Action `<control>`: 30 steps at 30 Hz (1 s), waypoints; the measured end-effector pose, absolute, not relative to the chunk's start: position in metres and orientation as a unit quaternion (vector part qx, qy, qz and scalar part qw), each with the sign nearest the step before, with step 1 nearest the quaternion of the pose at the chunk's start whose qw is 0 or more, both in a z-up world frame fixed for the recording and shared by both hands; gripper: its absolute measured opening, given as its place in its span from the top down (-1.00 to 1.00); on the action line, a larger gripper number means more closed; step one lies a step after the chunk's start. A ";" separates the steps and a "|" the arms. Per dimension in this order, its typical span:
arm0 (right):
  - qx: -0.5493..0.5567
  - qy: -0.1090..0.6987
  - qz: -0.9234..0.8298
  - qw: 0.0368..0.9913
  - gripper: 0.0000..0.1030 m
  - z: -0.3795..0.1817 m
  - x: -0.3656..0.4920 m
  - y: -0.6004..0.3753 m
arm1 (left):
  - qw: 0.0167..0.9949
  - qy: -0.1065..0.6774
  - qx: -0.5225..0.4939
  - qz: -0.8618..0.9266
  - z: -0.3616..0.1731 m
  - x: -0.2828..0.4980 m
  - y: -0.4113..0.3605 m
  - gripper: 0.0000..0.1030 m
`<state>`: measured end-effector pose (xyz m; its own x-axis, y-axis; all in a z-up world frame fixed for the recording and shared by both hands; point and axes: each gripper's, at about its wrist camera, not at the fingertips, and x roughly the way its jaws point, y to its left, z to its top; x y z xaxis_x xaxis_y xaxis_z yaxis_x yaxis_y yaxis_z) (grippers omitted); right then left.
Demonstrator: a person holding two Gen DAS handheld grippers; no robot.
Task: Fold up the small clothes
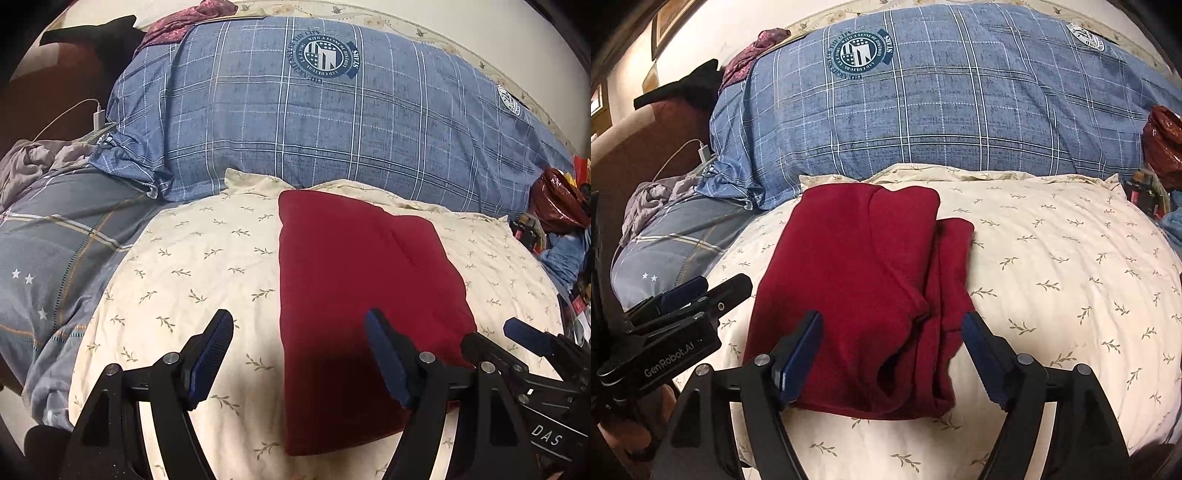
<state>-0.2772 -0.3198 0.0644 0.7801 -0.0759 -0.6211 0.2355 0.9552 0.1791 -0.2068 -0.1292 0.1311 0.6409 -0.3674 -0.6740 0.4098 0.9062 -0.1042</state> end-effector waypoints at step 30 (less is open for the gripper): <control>0.123 0.334 -0.084 0.931 -0.54 0.063 -0.254 -0.314 | 0.907 0.366 0.024 -0.206 0.125 -0.194 -0.132 -0.42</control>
